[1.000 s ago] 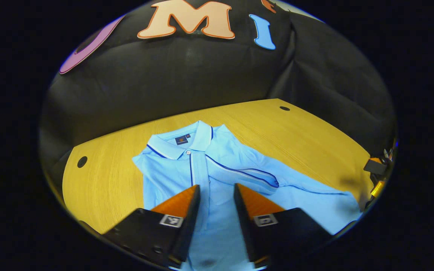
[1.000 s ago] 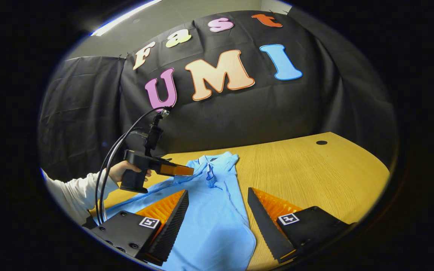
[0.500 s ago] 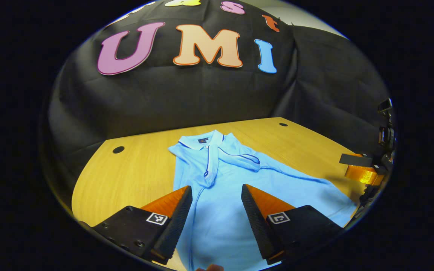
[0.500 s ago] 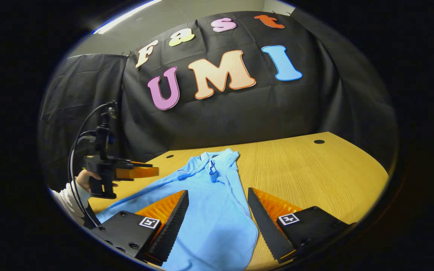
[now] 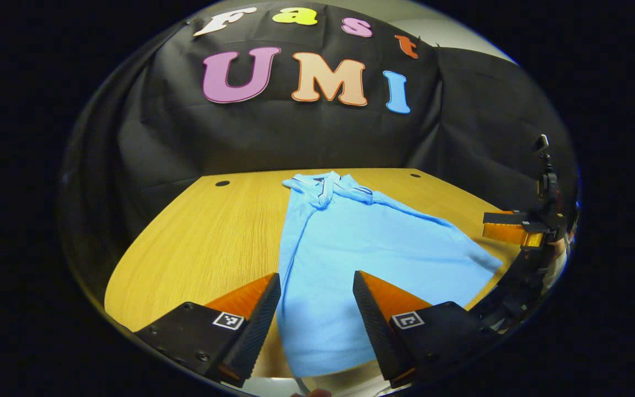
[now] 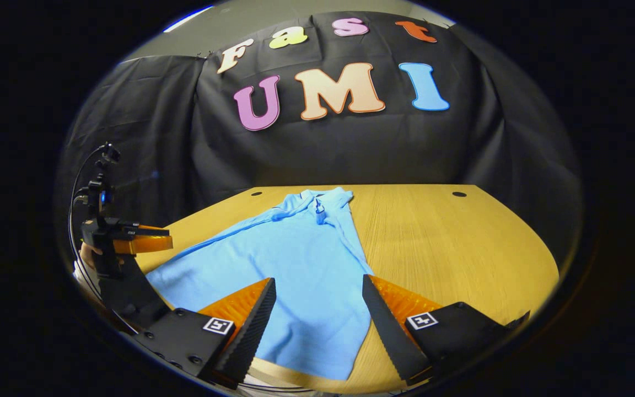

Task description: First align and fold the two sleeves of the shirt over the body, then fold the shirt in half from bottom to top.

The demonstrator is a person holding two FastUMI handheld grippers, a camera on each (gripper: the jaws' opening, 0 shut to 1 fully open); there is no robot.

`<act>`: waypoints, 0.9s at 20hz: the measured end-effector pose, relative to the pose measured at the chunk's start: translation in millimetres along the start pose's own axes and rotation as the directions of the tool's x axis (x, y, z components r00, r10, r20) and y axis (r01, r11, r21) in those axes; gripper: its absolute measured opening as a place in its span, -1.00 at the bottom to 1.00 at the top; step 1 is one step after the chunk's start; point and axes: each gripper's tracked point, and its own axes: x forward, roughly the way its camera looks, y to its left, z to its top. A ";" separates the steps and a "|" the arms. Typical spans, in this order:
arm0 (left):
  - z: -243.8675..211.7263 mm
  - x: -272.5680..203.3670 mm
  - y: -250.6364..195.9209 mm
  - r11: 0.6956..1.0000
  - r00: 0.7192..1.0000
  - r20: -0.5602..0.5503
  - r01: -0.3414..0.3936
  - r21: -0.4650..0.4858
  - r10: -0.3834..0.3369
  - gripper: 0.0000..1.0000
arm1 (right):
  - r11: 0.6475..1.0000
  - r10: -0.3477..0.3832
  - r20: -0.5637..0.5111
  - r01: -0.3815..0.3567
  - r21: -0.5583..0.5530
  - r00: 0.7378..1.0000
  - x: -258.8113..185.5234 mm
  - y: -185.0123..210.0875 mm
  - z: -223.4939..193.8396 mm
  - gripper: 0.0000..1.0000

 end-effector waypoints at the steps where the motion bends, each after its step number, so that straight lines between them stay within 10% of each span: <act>1: -11.0 -6.1 -5.9 1.000 1.000 -0.019 0.008 -0.005 -0.008 0.65 | 1.000 0.006 -0.002 -0.006 0.008 1.000 -4.6 2.1 -2.9 0.96; 18: -68.1 -30.4 6.9 0.998 0.991 -0.114 -0.068 0.001 0.067 0.69 | 0.994 -0.064 -0.140 0.051 -0.097 0.988 -30.7 -1.6 -74.7 0.90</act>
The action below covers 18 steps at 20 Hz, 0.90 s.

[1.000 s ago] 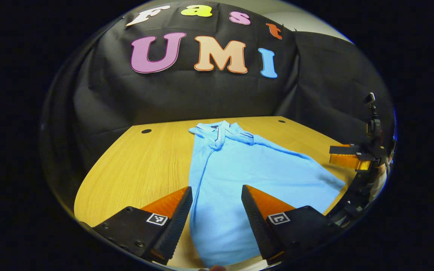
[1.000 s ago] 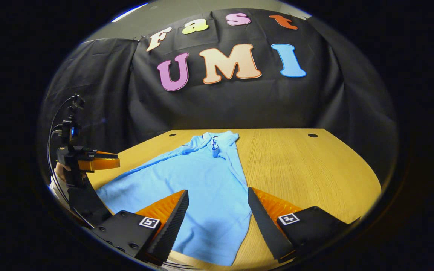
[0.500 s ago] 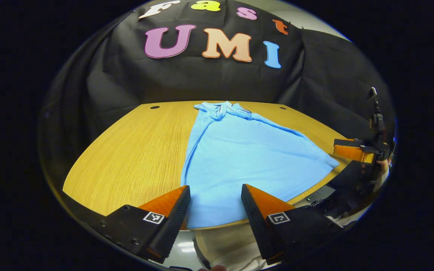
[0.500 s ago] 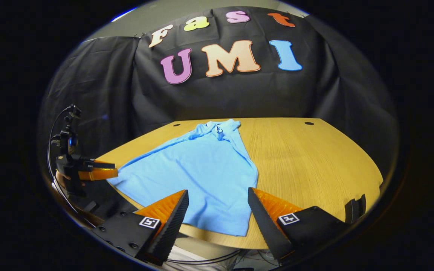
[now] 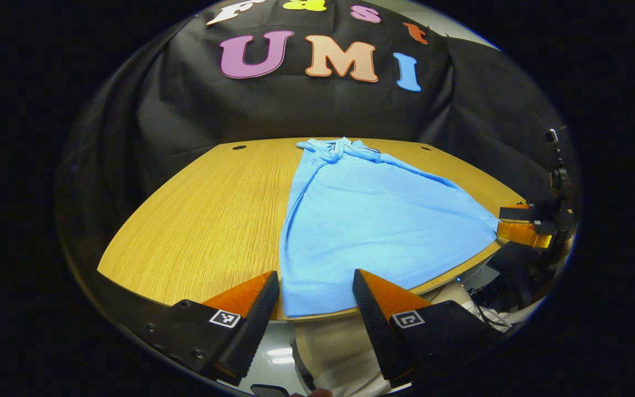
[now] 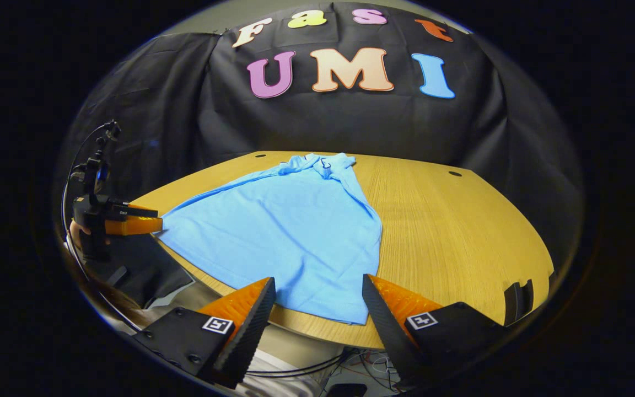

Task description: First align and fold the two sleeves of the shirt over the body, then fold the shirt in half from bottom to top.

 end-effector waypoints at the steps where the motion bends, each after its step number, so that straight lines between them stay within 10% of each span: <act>1: -1.8 -0.3 0.8 1.000 1.000 -0.003 0.001 -0.004 -0.001 0.67 | 1.000 -0.001 -0.008 0.001 0.006 1.000 1.6 -1.5 -2.7 0.97; 7: -1.2 -0.5 -6.6 1.000 1.000 0.025 0.013 0.007 -0.013 0.64 | 0.999 0.007 0.022 -0.006 -0.034 1.000 5.9 5.8 -5.5 0.92; 10: -1.6 1.9 -17.8 0.999 0.998 0.035 0.049 0.008 -0.049 0.05 | 0.999 0.022 0.024 -0.022 -0.027 0.999 11.0 10.8 -6.5 0.98; 15: 1.3 6.4 -28.8 0.995 0.994 0.053 0.097 -0.026 -0.095 -0.84 | 0.995 0.082 0.046 -0.079 -0.064 0.996 15.6 35.3 -6.1 -0.02; 18: 3.5 7.7 -29.4 0.994 0.993 0.065 0.100 -0.036 -0.097 -0.98 | 0.996 0.083 0.044 -0.081 -0.049 0.996 18.4 35.2 -5.0 -0.70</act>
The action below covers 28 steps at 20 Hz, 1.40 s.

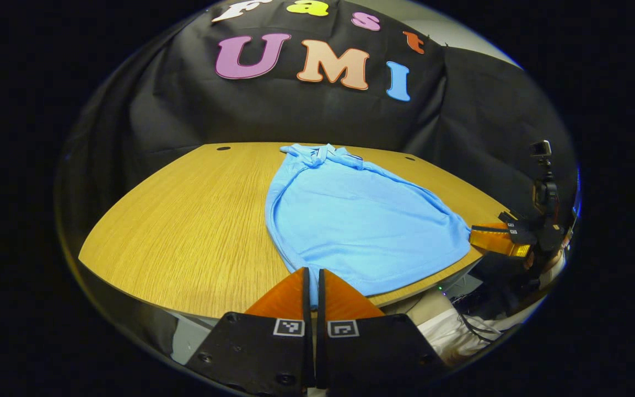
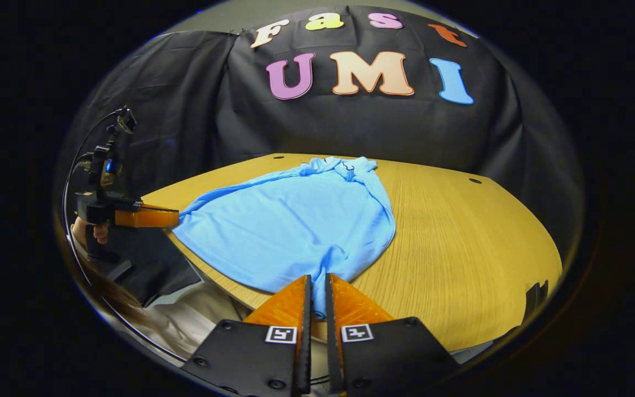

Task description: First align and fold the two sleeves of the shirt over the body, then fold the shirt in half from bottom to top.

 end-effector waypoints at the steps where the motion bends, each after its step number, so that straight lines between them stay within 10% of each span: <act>1: 1.3 1.1 2.3 1.000 1.000 0.007 -0.010 -0.005 0.010 -0.99 | 1.000 0.001 -0.001 -0.001 -0.002 1.000 -0.2 0.5 0.0 -0.72; 11: 17.1 10.4 -1.0 0.998 0.999 0.052 0.004 -0.058 -0.001 -1.00 | 0.999 -0.026 0.021 0.025 0.028 0.999 6.3 -3.1 15.4 -0.94; 28: 194.0 129.7 69.2 0.990 0.979 0.192 -0.039 -0.138 0.065 -1.00 | 0.982 -0.059 0.089 0.041 0.186 0.994 152.3 -71.8 197.6 -0.95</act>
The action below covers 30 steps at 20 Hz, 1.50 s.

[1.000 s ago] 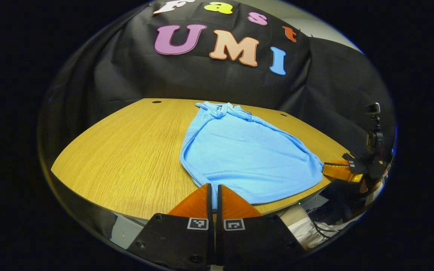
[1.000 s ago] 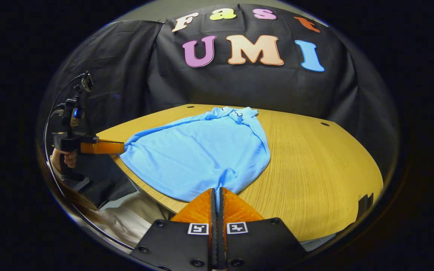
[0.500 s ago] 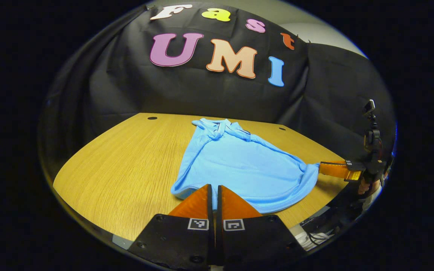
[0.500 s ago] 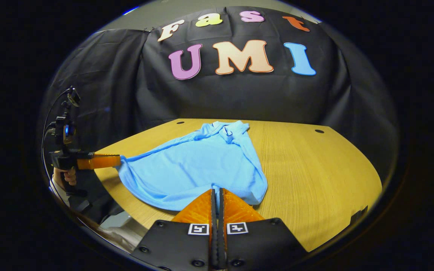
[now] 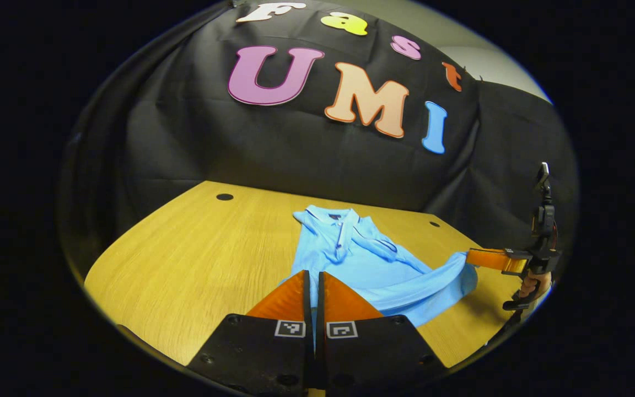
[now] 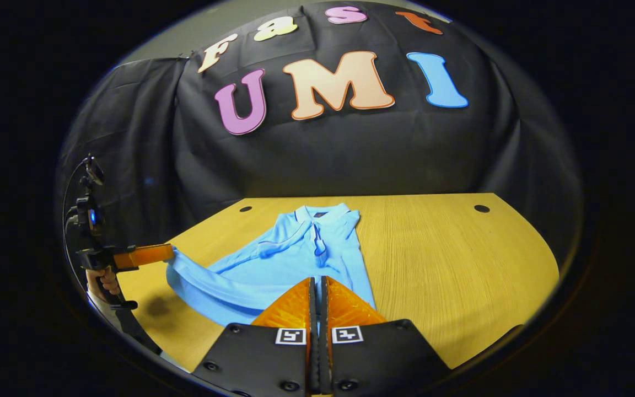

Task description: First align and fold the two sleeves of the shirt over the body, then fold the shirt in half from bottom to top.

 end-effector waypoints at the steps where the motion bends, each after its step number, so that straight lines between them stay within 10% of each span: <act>1: 9.6 13.7 6.1 1.000 1.000 0.009 -0.021 0.001 0.021 -1.00 | 1.000 -0.008 0.008 0.008 0.007 1.000 13.5 -3.5 11.0 -0.94; 16: 53.5 227.7 63.0 0.977 0.979 0.008 -0.201 -0.069 0.202 -1.00 | 0.945 -0.228 0.002 0.221 0.243 0.974 215.4 -86.5 52.8 -0.95; 26: 53.7 255.6 87.9 0.961 0.961 -0.001 -0.277 -0.010 0.277 -0.73 | 0.934 -0.240 -0.043 0.243 0.263 0.970 247.5 -100.4 34.1 -0.89; 28: 65.3 238.2 89.2 0.960 0.960 0.018 -0.277 -0.037 0.278 -0.26 | 0.951 -0.198 0.005 0.191 0.245 0.980 235.4 -90.0 48.4 -0.34; 30: 73.4 217.3 89.5 0.962 0.962 0.035 -0.268 -0.046 0.270 0.41 | 0.962 -0.162 0.057 0.145 0.230 0.985 216.5 -77.9 64.3 0.67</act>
